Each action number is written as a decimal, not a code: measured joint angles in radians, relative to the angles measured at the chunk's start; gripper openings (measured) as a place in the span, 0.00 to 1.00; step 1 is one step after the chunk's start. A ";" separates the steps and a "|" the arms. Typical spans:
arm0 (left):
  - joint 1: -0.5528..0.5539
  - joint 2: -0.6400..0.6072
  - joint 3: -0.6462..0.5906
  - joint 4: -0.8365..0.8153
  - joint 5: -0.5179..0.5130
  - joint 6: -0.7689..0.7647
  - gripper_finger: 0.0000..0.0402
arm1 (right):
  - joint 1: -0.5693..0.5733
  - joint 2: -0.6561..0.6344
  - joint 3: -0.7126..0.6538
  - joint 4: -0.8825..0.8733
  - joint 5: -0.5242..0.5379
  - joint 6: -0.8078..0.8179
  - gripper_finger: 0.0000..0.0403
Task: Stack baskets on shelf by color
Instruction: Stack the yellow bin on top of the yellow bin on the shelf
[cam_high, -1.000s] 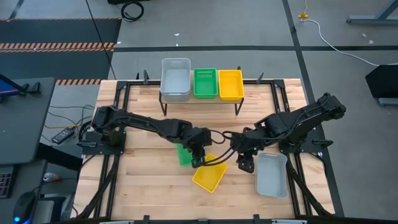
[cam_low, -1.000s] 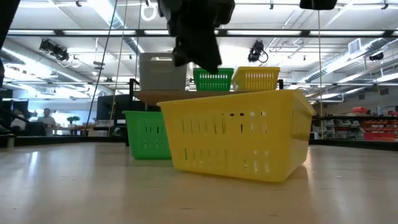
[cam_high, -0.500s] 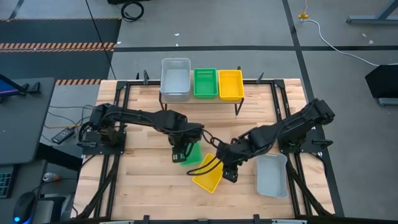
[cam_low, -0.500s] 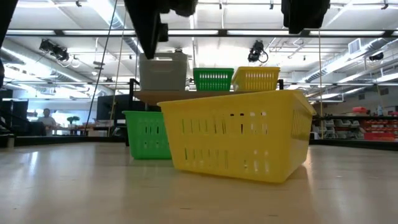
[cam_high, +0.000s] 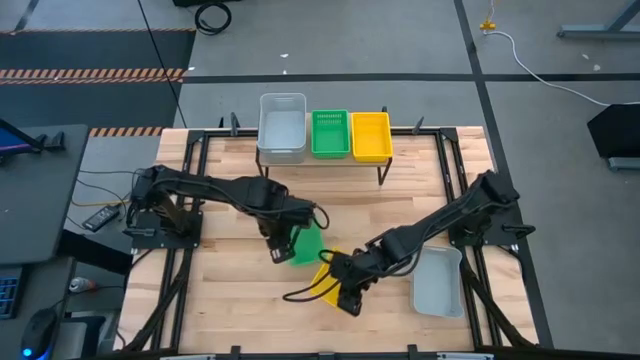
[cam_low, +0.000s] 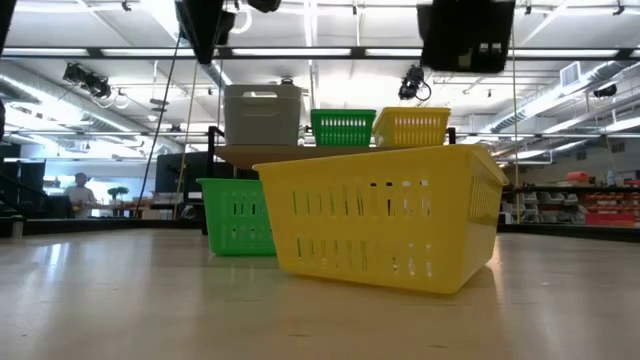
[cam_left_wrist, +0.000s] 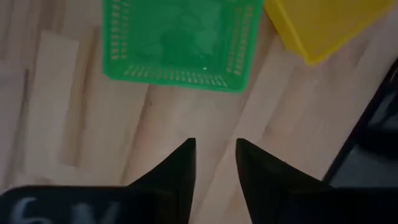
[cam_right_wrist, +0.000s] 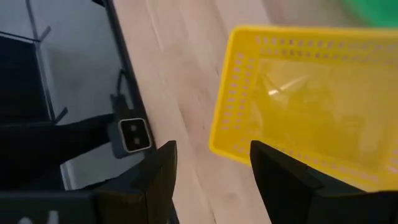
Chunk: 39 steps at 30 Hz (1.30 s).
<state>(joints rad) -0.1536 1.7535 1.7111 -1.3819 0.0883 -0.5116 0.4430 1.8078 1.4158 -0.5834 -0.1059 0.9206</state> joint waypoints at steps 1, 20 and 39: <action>0.000 -0.006 0.000 -0.001 0.000 -0.051 0.30 | 0.003 0.020 0.000 0.015 -0.003 0.008 0.52; -0.044 -0.030 0.000 0.136 0.014 -0.514 0.29 | 0.015 0.223 0.000 0.066 0.066 -0.003 0.49; -0.203 -0.029 0.000 0.192 -0.175 -0.362 0.30 | -0.037 -0.069 0.003 -0.507 0.128 -0.366 0.02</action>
<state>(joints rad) -0.3564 1.7241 1.7111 -1.1899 -0.0868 -0.8732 0.4059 1.7385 1.4193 -1.0904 0.0219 0.5546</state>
